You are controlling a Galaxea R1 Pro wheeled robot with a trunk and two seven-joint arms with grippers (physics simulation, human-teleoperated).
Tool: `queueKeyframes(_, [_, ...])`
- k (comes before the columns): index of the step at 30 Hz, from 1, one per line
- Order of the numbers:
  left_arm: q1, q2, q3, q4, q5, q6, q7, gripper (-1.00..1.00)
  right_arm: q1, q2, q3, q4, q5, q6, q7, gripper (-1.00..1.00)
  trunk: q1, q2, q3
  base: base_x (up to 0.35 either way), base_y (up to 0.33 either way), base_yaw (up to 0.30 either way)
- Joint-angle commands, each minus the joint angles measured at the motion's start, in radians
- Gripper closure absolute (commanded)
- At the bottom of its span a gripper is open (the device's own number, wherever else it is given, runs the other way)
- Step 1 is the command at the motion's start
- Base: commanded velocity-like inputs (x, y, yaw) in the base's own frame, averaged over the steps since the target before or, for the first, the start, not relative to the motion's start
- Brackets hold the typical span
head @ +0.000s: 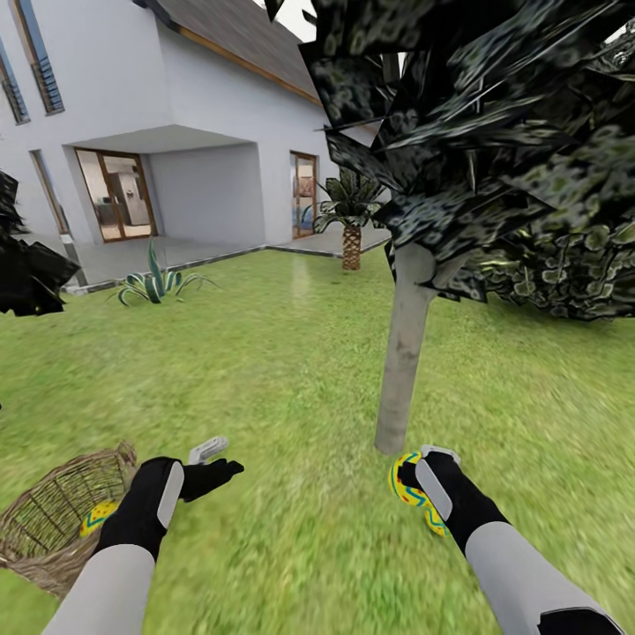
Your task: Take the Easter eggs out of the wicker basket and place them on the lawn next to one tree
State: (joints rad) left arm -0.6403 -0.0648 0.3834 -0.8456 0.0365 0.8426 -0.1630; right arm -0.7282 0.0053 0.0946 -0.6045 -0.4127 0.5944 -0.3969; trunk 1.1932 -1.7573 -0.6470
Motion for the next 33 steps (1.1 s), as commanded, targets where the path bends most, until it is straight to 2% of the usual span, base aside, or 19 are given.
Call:
queueKeyframes(1, [-0.001, -0.001, 0.005, -0.001, 0.003, 0.006, -0.001, -1.0, 0.0, -0.001, 0.005, -0.001, -0.011, 0.002, -0.01, 1.0, 0.0, -0.001, -0.001, 0.17, -0.032, 0.0])
queueKeyframes(6, [-0.001, 0.0, 0.006, -0.002, 0.005, 0.011, -0.014, -1.0, -0.001, -0.001, 0.005, -0.001, -0.01, 0.002, -0.011, 1.0, 0.0, -0.001, -0.005, 0.034, -0.006, 0.025])
queueKeyframes(13, [-0.001, 0.013, 0.013, -0.003, 0.006, 0.02, -0.174, -1.0, -0.001, -0.001, 0.004, -0.001, -0.01, -0.002, -0.012, 1.0, 0.027, -0.05, -0.038, 0.001, 0.0, 0.065])
queueKeyframes(18, [0.0, 0.071, 0.016, -0.002, 0.009, 0.026, -0.474, -1.0, 0.0, -0.001, 0.0, -0.001, -0.011, -0.004, -0.01, 1.0, 0.046, -0.085, -0.061, 0.0, 0.0, 0.067])
queueKeyframes(21, [0.001, 0.079, 0.016, -0.001, 0.008, 0.031, -0.577, -1.0, 0.0, -0.001, -0.004, -0.001, -0.012, -0.023, -0.01, 1.0, 0.058, -0.106, -0.076, 0.0, 0.0, 0.067])
queueKeyframes(24, [0.001, 0.082, 0.016, -0.001, 0.009, 0.032, -0.604, -1.0, -0.001, -0.001, -0.005, -0.001, -0.012, -0.041, -0.01, 1.0, 0.069, -0.127, -0.09, 0.0, 0.0, 0.067])
queueKeyframes(33, [0.001, 0.083, 0.016, -0.001, 0.01, 0.032, -0.612, -1.0, -0.001, -0.001, -0.006, -0.001, -0.019, -0.047, -0.008, 1.0, 0.104, -0.19, -0.132, 0.0, 0.0, 0.021])
